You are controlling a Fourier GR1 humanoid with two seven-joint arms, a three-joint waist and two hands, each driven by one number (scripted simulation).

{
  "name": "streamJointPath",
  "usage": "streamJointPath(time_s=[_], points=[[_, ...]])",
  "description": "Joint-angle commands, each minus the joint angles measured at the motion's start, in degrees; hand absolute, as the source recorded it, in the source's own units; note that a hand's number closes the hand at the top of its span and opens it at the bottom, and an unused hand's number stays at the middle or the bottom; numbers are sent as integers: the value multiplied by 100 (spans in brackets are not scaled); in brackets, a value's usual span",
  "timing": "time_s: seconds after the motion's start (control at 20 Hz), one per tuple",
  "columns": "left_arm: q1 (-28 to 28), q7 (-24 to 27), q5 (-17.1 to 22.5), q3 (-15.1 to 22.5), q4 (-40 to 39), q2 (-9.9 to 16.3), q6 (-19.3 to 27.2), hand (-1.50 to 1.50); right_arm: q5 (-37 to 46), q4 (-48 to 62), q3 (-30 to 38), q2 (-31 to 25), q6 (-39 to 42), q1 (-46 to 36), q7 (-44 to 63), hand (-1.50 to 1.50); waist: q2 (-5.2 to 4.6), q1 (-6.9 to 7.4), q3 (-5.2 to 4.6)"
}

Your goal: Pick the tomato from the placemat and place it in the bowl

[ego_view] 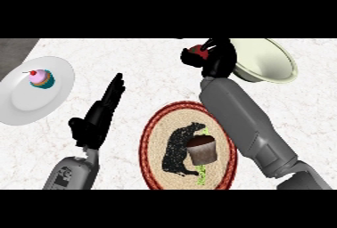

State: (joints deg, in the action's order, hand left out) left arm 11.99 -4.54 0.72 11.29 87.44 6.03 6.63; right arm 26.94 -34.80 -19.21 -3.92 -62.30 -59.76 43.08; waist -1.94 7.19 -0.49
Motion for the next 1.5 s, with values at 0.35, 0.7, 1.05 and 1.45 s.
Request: streamJointPath(time_s=[0.35,0.7,1.05,1.45], points=[[152,-25,-49,78,-99,-98,2,0,1443,2724,-137,-314,57,-2711,1630,150,17,120,-23],[214,38,-94,42,-232,-64,-10,0,1879,3458,-492,-513,947,-3918,2940,150,-40,79,-15],[278,-29,-89,-35,-128,-72,59,0,2220,3478,-833,-661,1342,-4096,3773,150,-58,19,2],[235,-78,-107,-74,-130,-68,100,0,2356,3480,-967,-1001,2273,-3825,4167,150,-60,-95,13]])
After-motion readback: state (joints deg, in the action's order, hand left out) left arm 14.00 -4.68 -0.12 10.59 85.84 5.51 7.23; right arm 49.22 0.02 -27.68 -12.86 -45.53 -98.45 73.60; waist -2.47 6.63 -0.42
